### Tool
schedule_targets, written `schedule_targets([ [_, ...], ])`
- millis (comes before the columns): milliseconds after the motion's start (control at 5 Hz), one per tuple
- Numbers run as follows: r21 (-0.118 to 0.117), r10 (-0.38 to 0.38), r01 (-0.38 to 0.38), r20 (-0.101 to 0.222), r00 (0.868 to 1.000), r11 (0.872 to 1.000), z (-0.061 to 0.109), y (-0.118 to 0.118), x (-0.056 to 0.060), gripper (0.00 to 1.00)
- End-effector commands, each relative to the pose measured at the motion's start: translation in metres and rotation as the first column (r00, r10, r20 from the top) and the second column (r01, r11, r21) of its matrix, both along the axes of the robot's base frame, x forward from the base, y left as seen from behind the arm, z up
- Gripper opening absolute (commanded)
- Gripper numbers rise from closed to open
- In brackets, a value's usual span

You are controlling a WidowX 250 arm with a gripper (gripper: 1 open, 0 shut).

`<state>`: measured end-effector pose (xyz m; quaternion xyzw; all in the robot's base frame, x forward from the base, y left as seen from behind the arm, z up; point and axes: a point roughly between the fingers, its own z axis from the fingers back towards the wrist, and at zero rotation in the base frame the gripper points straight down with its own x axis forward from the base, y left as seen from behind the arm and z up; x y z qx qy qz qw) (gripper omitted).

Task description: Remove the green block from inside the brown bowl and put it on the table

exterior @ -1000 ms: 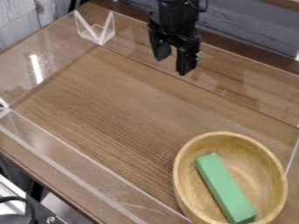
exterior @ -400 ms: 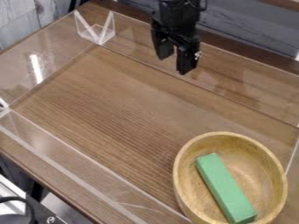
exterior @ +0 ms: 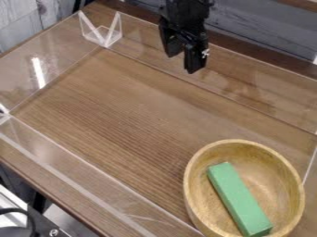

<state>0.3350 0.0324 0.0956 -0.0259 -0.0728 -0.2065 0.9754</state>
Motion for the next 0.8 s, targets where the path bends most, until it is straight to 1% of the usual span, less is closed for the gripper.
schedule_targets([
  [0,-0.009,0.073,-0.072,0.046,0.996,0.997,0.013,-0.013,-0.002,1.0],
  [200,-0.033,0.175,-0.174,0.018,0.984,0.984,0.007,-0.042,-0.024,1.0],
  [400,-0.046,0.328,-0.328,-0.002,0.945,0.944,0.005,-0.071,-0.049,1.0],
  [600,-0.054,0.462,-0.463,-0.023,0.886,0.885,0.005,-0.089,-0.066,1.0],
])
